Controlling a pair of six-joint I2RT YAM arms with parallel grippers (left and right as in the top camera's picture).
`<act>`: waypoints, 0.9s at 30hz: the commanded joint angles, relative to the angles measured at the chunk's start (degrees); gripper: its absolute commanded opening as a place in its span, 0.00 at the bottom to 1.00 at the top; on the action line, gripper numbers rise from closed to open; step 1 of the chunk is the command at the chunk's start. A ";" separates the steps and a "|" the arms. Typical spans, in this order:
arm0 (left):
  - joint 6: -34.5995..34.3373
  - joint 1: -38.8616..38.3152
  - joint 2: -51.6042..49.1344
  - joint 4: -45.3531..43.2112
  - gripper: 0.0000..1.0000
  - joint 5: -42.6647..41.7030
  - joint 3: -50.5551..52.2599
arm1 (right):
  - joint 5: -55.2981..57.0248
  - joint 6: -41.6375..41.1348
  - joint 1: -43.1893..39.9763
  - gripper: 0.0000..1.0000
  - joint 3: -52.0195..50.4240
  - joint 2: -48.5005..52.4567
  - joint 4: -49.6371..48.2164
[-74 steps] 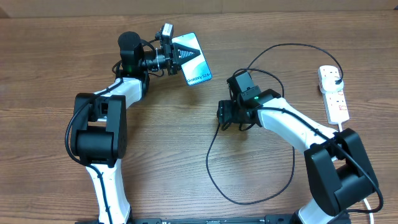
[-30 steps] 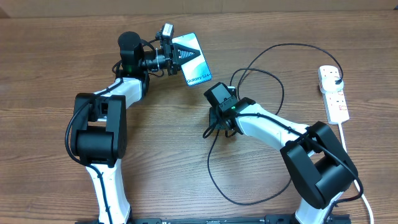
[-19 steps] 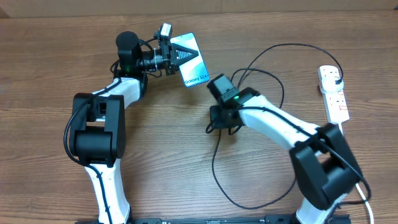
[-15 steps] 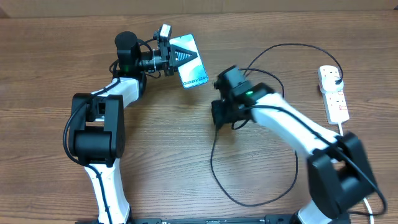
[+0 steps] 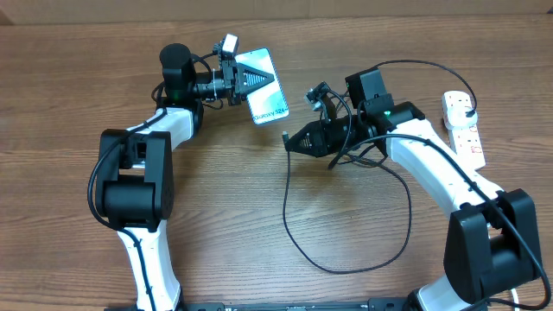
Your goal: Plug charger to phone and switch on socket
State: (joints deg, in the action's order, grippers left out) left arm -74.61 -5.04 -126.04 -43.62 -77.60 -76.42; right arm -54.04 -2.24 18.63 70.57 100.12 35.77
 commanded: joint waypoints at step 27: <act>-18.49 -3.61 0.68 -20.17 0.05 -1.51 -0.35 | -18.43 -19.23 -3.34 0.04 -8.66 2.73 -24.28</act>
State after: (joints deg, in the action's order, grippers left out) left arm -90.02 -8.27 -126.04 -62.35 -76.49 -76.42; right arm -70.72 -18.96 15.42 62.26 102.10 12.53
